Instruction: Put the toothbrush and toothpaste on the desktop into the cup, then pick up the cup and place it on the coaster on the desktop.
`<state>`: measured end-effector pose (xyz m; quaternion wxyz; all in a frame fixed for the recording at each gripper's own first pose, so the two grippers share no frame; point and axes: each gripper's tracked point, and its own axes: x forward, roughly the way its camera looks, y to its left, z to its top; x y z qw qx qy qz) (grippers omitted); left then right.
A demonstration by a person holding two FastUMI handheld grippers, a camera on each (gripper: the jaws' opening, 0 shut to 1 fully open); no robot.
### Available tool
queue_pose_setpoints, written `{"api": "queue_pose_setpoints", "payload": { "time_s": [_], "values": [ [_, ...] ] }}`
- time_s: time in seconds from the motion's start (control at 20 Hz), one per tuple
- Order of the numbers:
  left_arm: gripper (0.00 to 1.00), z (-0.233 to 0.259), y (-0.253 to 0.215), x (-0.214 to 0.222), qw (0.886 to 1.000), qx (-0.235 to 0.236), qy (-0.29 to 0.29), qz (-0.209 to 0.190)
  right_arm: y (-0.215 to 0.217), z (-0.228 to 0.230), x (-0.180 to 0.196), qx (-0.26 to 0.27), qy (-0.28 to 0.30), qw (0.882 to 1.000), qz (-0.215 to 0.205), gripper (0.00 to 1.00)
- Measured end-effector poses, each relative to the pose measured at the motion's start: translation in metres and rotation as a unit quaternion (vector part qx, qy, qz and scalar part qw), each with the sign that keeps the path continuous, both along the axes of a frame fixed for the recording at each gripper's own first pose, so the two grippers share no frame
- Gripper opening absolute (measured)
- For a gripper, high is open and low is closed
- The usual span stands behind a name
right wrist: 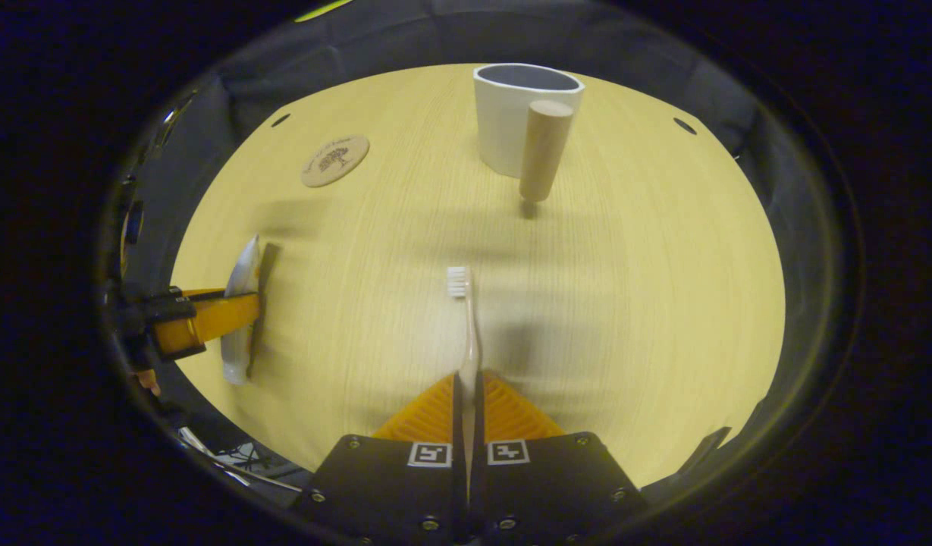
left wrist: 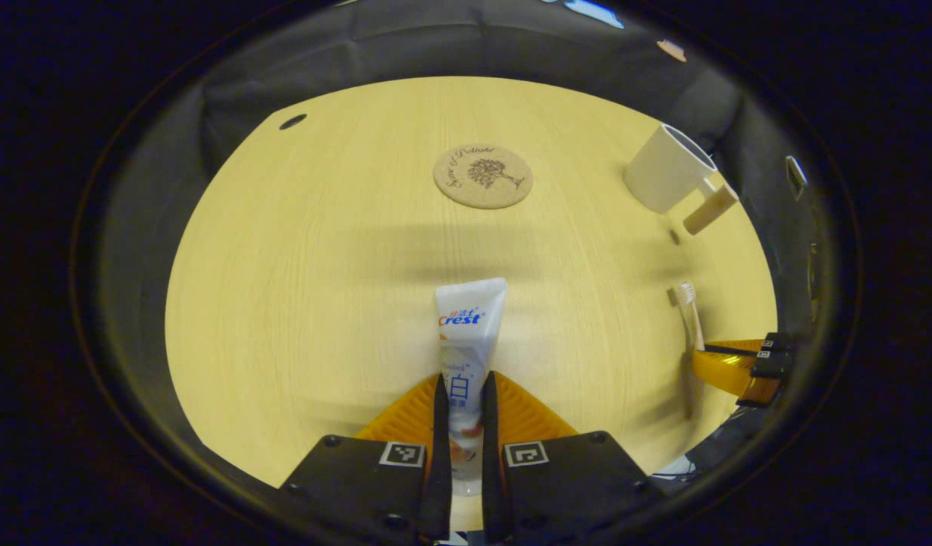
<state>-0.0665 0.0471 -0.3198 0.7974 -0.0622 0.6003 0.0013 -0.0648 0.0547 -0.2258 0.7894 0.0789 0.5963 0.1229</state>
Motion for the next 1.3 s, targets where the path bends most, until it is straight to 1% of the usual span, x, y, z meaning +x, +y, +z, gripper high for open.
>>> {"api": "queue_pose_setpoints", "payload": {
  "time_s": [0.3, 0.45, 0.6, 0.75, 0.8, 0.85, 1.1, 1.3],
  "values": [
    [0.24, 0.027, -0.009, 0.022, 0.998, -0.011, -0.063, -0.006, -0.002, 0.029, 0.018, 0.039, -0.064, 0.997, -0.017, 0.03],
    [0.24, 0.042, -0.014, 0.047, 0.993, -0.002, -0.115, -0.013, 0.000, 0.051, 0.038, 0.062, -0.125, 0.990, -0.032, 0.03],
    [0.24, 0.062, -0.024, 0.072, 0.986, 0.003, -0.165, -0.024, -0.008, 0.078, 0.060, 0.068, -0.195, 0.977, -0.042, 0.03],
    [0.24, 0.082, -0.038, 0.091, 0.978, -0.004, -0.207, -0.036, -0.014, 0.105, 0.080, 0.078, -0.256, 0.962, -0.058, 0.02],
    [0.24, 0.089, -0.044, 0.098, 0.975, -0.006, -0.220, -0.039, -0.015, 0.115, 0.087, 0.084, -0.275, 0.956, -0.061, 0.00],
    [0.24, 0.094, -0.047, 0.103, 0.972, -0.009, -0.231, -0.040, -0.014, 0.123, 0.095, 0.088, -0.292, 0.950, -0.062, 0.03],
    [0.24, 0.123, -0.057, 0.136, 0.955, -0.024, -0.294, -0.037, -0.017, 0.158, 0.127, 0.097, -0.358, 0.925, -0.079, 0.02],
    [0.24, 0.144, -0.054, 0.165, 0.941, -0.026, -0.334, -0.039, -0.018, 0.174, 0.154, 0.101, -0.388, 0.912, -0.091, 0.02]
  ]
}}
